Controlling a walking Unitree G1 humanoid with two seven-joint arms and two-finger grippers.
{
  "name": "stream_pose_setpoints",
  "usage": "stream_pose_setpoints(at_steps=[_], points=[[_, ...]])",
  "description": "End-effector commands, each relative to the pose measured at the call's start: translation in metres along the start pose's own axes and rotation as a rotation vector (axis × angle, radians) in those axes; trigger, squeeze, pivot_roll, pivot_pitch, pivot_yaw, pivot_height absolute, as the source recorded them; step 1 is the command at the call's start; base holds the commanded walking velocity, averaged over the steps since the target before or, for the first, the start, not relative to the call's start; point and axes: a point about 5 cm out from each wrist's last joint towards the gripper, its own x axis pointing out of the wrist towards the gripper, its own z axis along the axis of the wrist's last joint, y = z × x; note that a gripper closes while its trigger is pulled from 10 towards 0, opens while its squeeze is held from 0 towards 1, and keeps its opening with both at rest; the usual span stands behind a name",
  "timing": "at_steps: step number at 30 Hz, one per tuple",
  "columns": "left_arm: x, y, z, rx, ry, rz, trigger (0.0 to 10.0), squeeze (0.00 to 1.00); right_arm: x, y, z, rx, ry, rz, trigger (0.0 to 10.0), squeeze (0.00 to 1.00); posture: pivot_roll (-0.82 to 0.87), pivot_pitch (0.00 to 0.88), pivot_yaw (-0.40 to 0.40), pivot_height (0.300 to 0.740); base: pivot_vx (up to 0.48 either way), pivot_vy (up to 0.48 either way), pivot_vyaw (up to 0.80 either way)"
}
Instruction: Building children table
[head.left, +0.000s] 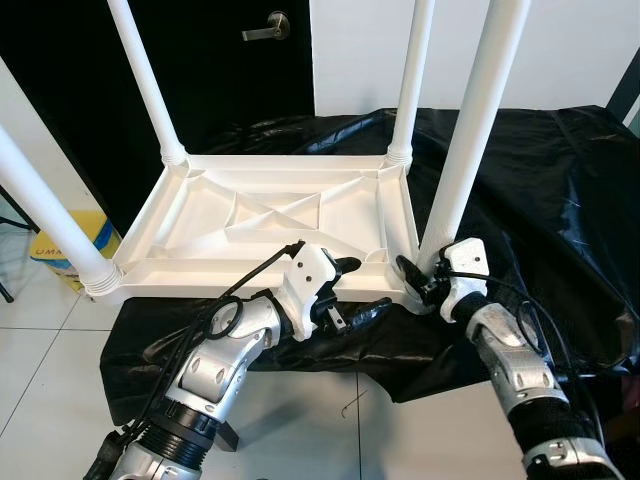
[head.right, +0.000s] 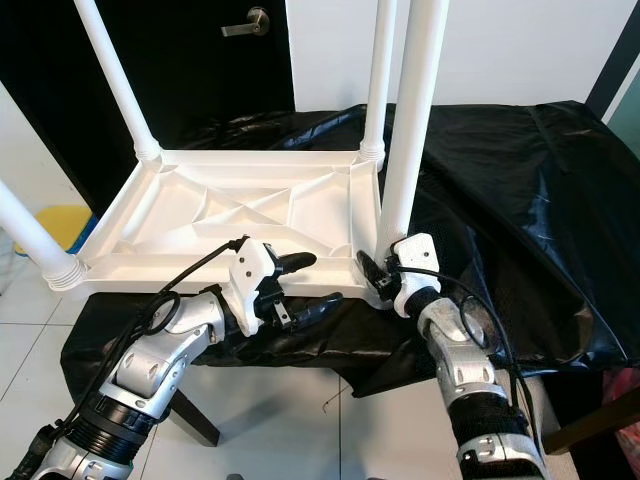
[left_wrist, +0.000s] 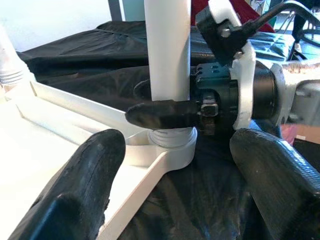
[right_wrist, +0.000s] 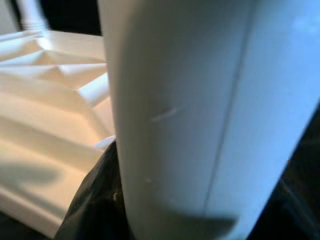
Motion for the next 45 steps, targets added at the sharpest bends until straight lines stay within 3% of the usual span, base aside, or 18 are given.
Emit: stream_pose_setpoints(at_steps=[1,3,5,10,29,30,31,32,33,34,45], points=[[-0.002,-0.001,-0.001,0.0,0.008,-0.008,10.0,0.0,-0.007,0.001,-0.024,0.04,0.128,-0.062,10.0,0.0,-0.11,0.012,0.007,0.74,0.0,0.0,0.0],[-0.001,-0.001,-0.001,-0.003,0.006,-0.009,10.0,0.0,-0.008,0.003,-0.025,0.055,0.133,-0.116,10.0,0.0,-0.11,0.01,0.009,0.74,0.0,0.0,0.0],[0.0,-0.001,-0.001,-0.003,0.006,-0.014,10.0,0.0,-0.014,0.008,-0.026,0.07,0.12,-0.271,10.0,0.0,-0.12,0.007,0.011,0.74,0.0,0.0,0.0],[0.001,-0.001,-0.001,0.0,0.01,-0.023,10.0,0.0,-0.022,0.016,-0.026,0.105,0.119,-0.417,10.0,0.0,-0.12,0.005,0.013,0.74,0.0,0.0,0.0],[0.001,-0.002,-0.001,0.004,0.012,-0.031,10.0,0.0,-0.02,0.024,-0.018,0.13,0.097,-0.421,10.0,0.0,-0.11,0.0,0.015,0.74,0.0,0.0,0.0],[0.001,-0.002,-0.002,0.006,0.013,-0.031,10.0,0.0,-0.019,0.025,-0.017,0.132,0.096,-0.416,10.0,0.61,-0.12,0.0,0.013,0.74,0.0,0.0,0.0],[0.001,-0.002,-0.002,0.006,0.013,-0.031,10.0,0.0,-0.019,0.025,-0.017,0.132,0.096,-0.416,10.0,0.61,-0.12,0.0,0.013,0.74,0.0,0.0,0.0],[0.002,-0.002,-0.001,0.006,0.013,-0.03,10.0,0.0,-0.019,0.025,-0.016,0.13,0.092,-0.414,10.0,0.83,-0.12,0.0,0.011,0.74,0.0,0.0,0.0],[0.002,-0.002,-0.001,0.006,0.013,-0.03,10.0,0.0,-0.019,0.025,-0.016,0.13,0.092,-0.414,10.0,0.83,-0.12,0.0,0.011,0.74,0.0,0.0,0.0],[0.002,-0.002,-0.001,0.007,0.012,-0.03,10.0,0.0,-0.02,0.026,-0.014,0.125,0.084,-0.406,10.0,1.0,-0.12,0.0,0.011,0.74,0.0,0.0,0.0],[0.003,-0.002,-0.001,0.005,0.012,-0.026,10.0,0.0,-0.02,0.023,-0.008,0.099,0.031,-0.282,10.0,1.0,-0.11,0.0,0.005,0.74,0.0,0.0,0.0]])
